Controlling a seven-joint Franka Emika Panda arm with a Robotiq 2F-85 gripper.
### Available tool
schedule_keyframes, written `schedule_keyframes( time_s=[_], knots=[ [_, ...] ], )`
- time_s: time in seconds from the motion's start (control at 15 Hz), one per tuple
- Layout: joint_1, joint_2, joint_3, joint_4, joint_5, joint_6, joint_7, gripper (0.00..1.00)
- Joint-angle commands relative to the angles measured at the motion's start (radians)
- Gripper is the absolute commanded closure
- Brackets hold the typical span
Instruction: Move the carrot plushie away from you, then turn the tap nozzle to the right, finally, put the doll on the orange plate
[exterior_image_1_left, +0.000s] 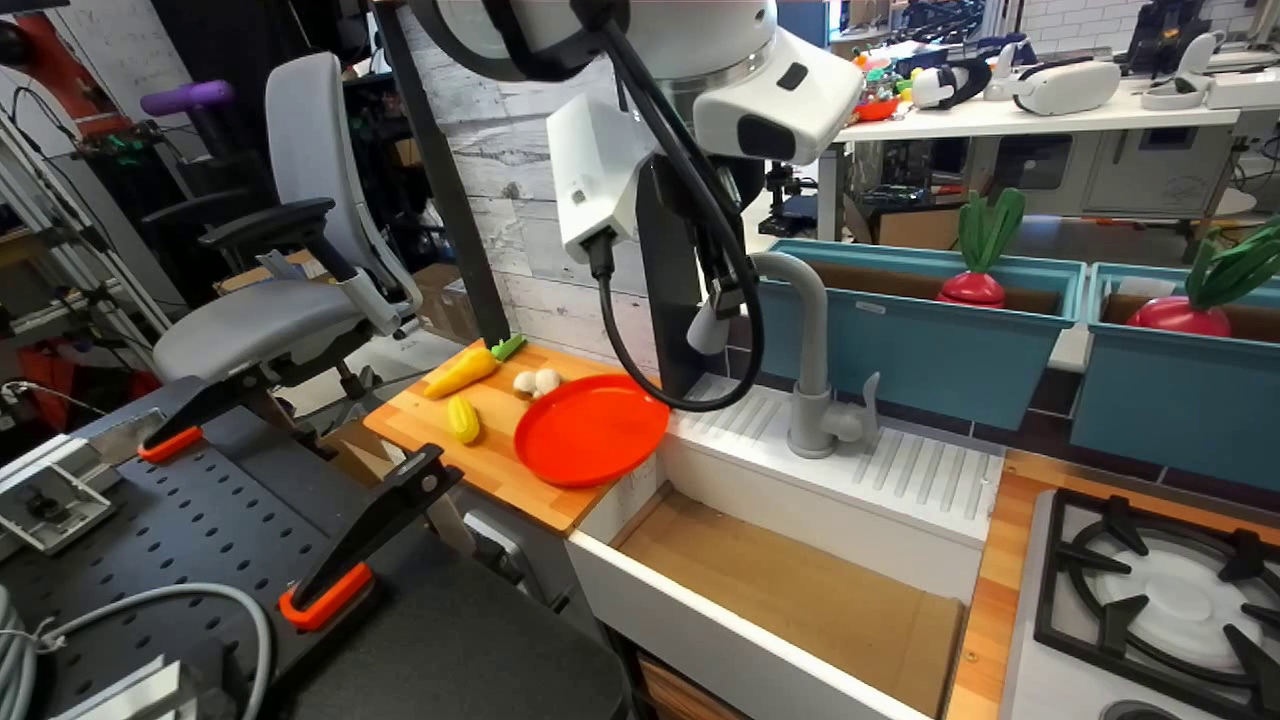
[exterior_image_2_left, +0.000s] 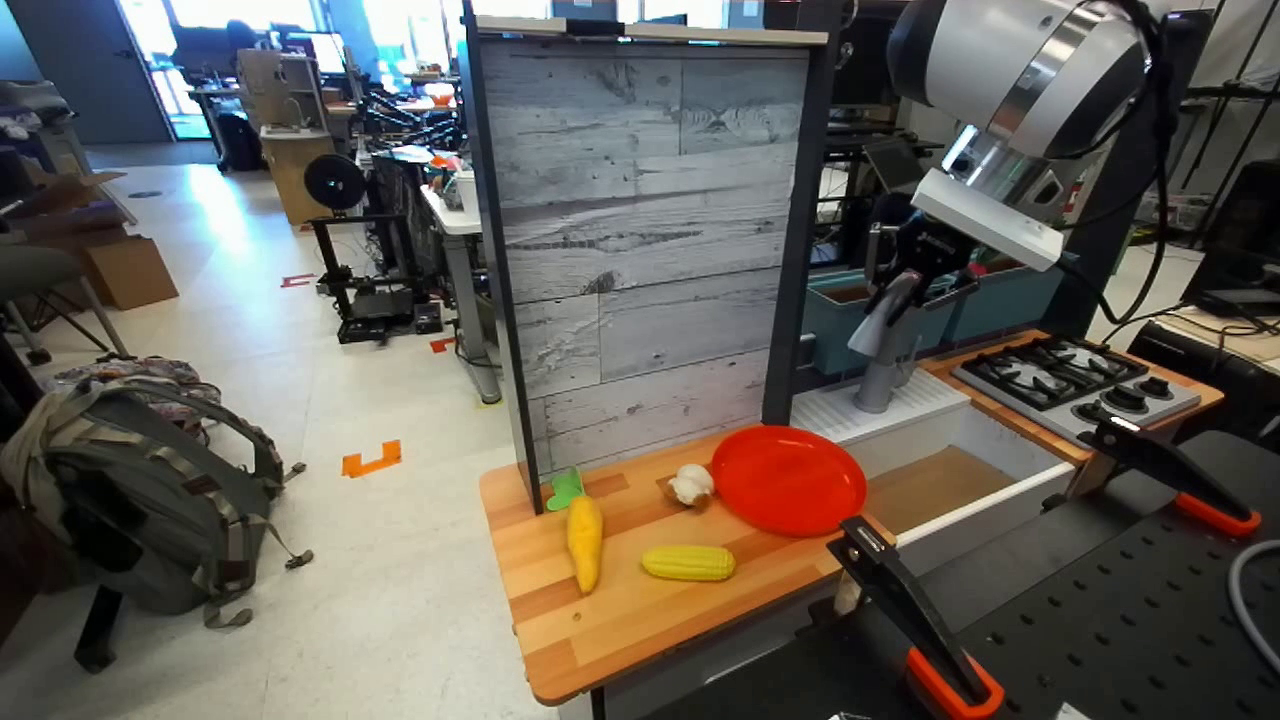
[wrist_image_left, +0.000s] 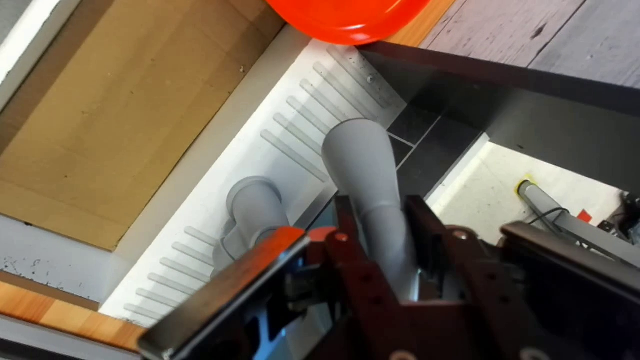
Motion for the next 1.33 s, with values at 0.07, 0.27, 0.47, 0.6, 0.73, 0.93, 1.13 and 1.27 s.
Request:
schedule_keyframes(
  time_s=[0.07, 0.27, 0.47, 0.6, 0.73, 0.93, 1.13, 1.27],
  knots=[
    [-0.045, -0.029, -0.020, -0.064, -0.001, 0.024, -0.087, 0.92],
    [-0.052, -0.035, -0.019, -0.078, 0.010, 0.033, -0.117, 0.92],
    [-0.064, -0.040, -0.017, -0.093, 0.023, 0.038, -0.141, 0.92],
    [-0.072, -0.050, -0.018, -0.109, 0.035, 0.037, -0.163, 0.92],
    [-0.084, -0.054, -0.020, -0.117, 0.042, 0.031, -0.180, 0.92],
    [-0.096, -0.048, -0.024, -0.105, 0.050, 0.015, -0.183, 0.92],
    [-0.108, -0.050, -0.030, -0.094, 0.053, -0.008, -0.178, 0.92],
    [-0.122, -0.054, -0.034, -0.089, 0.057, -0.034, -0.177, 0.92]
  ],
)
